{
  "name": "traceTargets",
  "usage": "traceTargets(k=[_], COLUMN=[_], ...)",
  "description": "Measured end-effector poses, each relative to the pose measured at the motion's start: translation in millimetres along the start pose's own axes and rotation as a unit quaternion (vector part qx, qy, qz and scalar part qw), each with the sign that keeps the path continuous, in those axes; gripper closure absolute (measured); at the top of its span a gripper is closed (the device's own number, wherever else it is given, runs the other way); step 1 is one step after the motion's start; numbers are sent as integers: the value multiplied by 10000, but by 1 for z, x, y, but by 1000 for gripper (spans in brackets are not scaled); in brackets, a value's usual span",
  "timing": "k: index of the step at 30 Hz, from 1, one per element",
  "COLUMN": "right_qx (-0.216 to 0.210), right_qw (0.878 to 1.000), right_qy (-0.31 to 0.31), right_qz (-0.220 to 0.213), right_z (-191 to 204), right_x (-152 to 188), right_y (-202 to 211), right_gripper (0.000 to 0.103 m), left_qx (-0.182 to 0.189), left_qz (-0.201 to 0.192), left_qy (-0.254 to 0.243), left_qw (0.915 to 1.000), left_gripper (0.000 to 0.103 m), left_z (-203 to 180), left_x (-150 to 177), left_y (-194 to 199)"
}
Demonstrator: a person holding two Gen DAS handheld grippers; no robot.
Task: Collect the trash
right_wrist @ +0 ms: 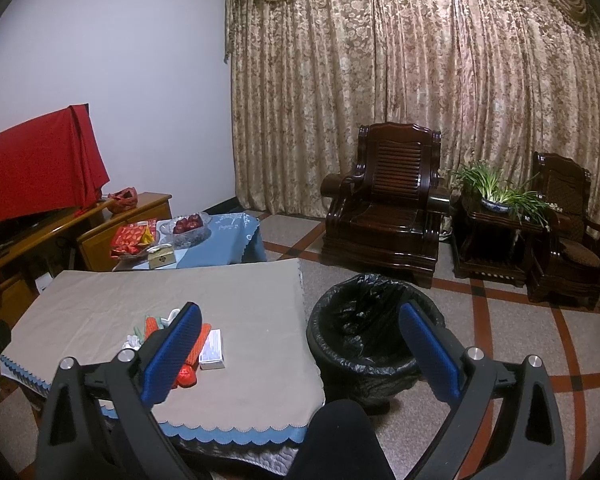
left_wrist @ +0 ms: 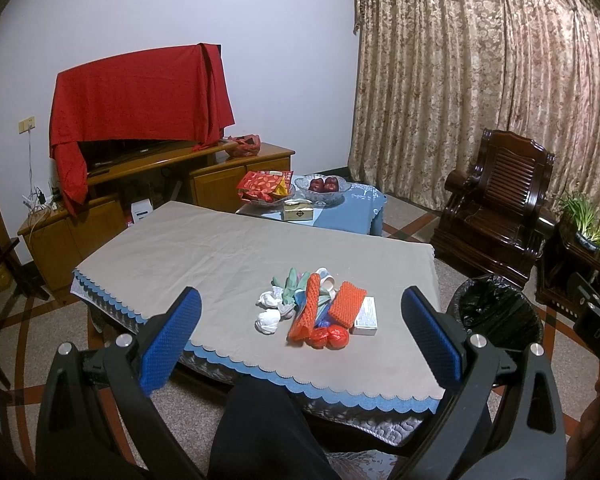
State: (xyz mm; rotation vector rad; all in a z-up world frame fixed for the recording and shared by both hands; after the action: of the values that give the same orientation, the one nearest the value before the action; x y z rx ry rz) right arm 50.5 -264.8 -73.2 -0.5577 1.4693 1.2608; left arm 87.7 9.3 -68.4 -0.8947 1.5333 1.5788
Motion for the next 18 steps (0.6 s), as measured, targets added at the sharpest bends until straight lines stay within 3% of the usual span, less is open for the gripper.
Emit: traceTargets(k=[8, 9, 10, 18], right_qx=[-5, -4, -8, -21], right_qw=[10000, 10000, 10000, 10000], right_qy=[1, 4, 5, 36], right_qz=[10, 15, 21, 85], right_z=[0, 0, 0, 3], right_x=[2, 1, 2, 20], right_y=[0, 0, 0, -8], right_gripper=[6, 6, 6, 6], left_qx=[-7, 176, -5, -49], left_qz=[0, -40, 3, 103], left_qy=[-1, 49, 1, -4], left_qw=[10000, 9998, 10000, 9999], left_gripper=[6, 6, 6, 6], left_z=[0, -2, 0, 9], left_x=[1, -1, 0, 18], left_y=[-1, 2, 0, -13])
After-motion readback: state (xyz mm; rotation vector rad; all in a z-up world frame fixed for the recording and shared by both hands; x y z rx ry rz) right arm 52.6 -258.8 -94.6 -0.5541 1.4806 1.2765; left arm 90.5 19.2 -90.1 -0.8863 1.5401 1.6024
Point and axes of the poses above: each gripper's, at about its wrist camera, not at the fingertips, and y roughly against the way its jaws point, z to its left, x to its underside, the point moved 9 cm from there along -y, roughly the way its jaws point, and after that the axes turned 3 degrees about -y, right-handed, at the moved point
